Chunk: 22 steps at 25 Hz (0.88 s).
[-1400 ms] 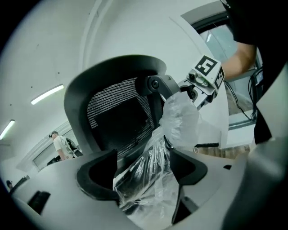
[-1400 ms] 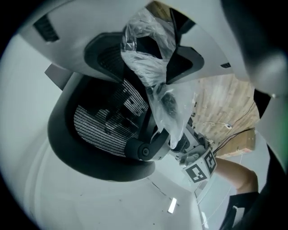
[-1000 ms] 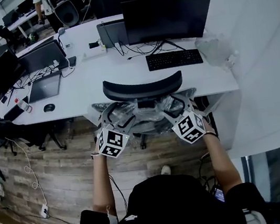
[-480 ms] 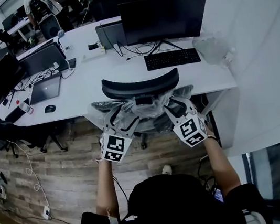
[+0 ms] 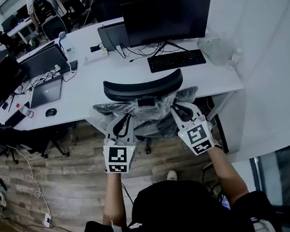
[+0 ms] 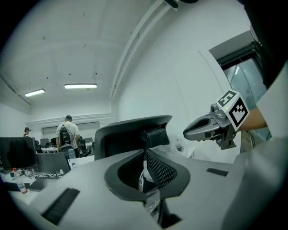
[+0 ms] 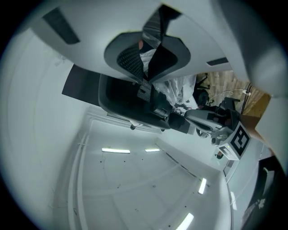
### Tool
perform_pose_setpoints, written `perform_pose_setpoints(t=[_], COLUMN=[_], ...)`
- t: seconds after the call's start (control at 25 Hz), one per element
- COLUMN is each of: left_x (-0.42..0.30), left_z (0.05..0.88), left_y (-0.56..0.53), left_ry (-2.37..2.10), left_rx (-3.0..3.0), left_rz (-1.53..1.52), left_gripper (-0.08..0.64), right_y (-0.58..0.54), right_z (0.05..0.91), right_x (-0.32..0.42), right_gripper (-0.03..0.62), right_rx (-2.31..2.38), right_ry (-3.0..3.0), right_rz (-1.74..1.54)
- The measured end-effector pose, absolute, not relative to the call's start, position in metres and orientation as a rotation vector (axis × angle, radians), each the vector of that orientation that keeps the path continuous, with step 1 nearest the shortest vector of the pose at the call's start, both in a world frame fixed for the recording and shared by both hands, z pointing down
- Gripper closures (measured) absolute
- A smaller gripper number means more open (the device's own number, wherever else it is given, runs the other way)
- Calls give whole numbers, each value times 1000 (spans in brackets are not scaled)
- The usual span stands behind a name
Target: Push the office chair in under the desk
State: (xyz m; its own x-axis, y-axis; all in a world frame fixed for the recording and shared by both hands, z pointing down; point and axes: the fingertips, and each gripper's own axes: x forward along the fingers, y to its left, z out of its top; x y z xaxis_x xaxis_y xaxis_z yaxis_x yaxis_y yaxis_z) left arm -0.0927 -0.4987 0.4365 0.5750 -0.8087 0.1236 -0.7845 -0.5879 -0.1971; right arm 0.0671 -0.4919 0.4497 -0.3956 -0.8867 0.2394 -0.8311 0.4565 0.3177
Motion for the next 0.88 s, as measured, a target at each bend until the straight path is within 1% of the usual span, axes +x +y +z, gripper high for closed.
perform_pose_setpoints(t=[0.08,0.36,0.88], left_x=[-93,-91,-82], left_z=[436,437,437], left_y=[-498,-491,-482], left_ry=[1388,1439,1436], left_rx=[-2706,-2706,-2697], left_rz=[-289,-284,-283], left_gripper=[532,545,546], right_y=[-491,-483,-475], right_z=[445,438,446], right_x=[69,75,92], right_gripper=[551,565,568], right_rx=[1505,1612,1710], right_ry=[-2357,-2368,-2344], right_rz=[-180,-134,-59])
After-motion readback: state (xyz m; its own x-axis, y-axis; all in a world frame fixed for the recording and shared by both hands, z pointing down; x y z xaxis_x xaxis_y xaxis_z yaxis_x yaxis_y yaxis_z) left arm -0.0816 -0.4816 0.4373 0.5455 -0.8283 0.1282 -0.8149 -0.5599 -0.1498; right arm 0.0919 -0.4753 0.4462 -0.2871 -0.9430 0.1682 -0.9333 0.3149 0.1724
